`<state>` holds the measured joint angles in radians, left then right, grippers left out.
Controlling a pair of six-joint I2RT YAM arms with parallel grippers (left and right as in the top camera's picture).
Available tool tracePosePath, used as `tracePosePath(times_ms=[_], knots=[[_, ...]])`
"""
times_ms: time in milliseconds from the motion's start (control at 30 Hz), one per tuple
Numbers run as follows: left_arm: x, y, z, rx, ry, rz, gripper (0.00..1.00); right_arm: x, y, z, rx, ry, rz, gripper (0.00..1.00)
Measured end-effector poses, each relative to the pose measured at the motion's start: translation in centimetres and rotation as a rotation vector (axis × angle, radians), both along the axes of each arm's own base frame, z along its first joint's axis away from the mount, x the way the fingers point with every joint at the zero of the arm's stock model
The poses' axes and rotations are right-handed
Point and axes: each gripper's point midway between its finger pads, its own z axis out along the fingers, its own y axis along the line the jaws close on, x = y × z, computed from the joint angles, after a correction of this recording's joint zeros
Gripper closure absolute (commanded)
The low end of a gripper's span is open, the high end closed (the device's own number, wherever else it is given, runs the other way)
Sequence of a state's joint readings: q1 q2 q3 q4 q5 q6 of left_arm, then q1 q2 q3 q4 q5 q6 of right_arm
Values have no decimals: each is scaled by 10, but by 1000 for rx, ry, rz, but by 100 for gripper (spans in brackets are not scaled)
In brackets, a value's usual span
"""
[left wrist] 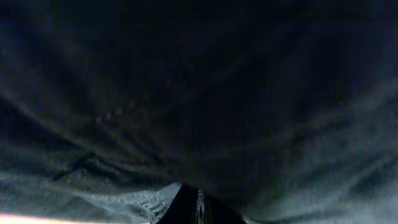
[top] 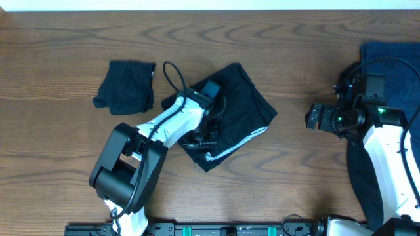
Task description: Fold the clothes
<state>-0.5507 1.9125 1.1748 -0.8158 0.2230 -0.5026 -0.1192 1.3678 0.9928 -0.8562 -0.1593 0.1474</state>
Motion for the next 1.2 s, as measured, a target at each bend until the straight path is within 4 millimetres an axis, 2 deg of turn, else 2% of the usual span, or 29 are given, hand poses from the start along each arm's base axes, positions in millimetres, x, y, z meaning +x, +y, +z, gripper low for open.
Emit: tracePosePath(times_ms=[200,333,433,567,667,833,933,1067,1200], knots=[[0,-1,1,-5,-3,3,94,0,0,0,0,0,0,1],[8,-7,17,-29,-34,3,94,0,0,0,0,0,0,1],[31,-21,47,-107,-159,2,94,0,0,0,0,0,0,1],[68,-48,98,-247,-376,6,94,0,0,0,0,0,0,1],[80,-69,115,-317,-463,-13,94,0,0,0,0,0,0,1],[87,-111,116,-421,-523,-77,94,0,0,0,0,0,0,1],[84,-139,107,-466,-535,-123,94,0,0,0,0,0,0,1],[74,-165,82,-480,-506,-163,94,0,0,0,0,0,0,1],[65,-176,54,-465,-464,-184,94,0,0,0,0,1,0,1]])
